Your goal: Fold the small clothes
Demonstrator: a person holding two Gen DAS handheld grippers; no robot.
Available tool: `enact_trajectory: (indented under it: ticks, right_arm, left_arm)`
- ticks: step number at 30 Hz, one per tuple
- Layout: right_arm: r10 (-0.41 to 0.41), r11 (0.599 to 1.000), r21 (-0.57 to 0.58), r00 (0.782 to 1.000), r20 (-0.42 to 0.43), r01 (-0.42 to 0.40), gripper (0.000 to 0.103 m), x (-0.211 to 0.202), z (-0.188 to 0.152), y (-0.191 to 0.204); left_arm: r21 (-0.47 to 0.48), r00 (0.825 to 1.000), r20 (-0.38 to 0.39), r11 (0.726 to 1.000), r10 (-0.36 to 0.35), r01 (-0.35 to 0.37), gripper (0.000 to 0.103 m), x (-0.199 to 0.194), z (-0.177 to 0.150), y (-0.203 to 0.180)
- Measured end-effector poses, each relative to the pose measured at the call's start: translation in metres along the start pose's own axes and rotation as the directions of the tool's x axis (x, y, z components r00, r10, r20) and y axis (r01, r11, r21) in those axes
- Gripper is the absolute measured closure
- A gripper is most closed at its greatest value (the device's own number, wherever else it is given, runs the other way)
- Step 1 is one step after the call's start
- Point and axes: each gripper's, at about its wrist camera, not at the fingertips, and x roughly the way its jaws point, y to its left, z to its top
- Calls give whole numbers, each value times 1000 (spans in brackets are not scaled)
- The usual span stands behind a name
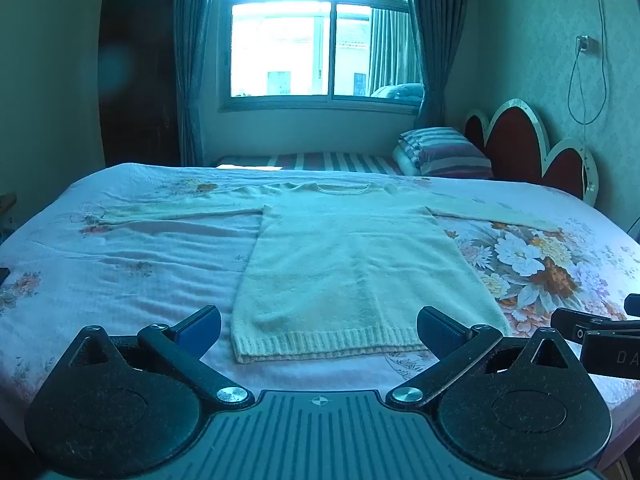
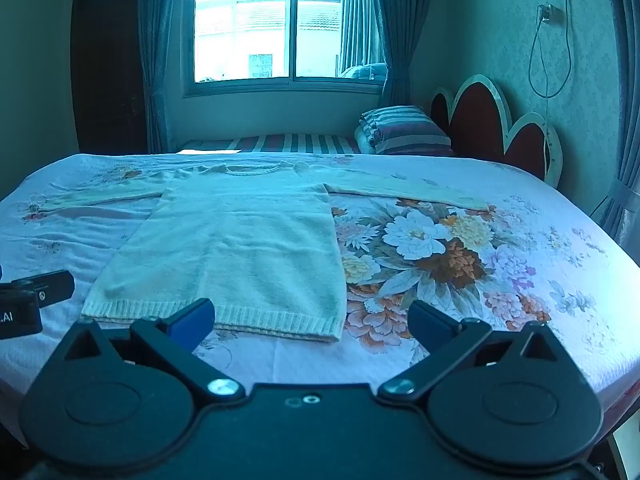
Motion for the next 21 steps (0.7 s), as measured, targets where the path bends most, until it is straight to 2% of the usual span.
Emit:
enact_trajectory:
  ticks: [1,21]
  right_arm:
    - [-2,1000,0,1000,0,2,0,0,0,0]
    - [4,1000,-3,1000,-2,-4,0,10,4,3]
  left_arm:
    - [5,1000,21,1000,1,-1,0,-1,0,0]
    - [-5,1000,-3,1000,3,-3,0,6,0,3]
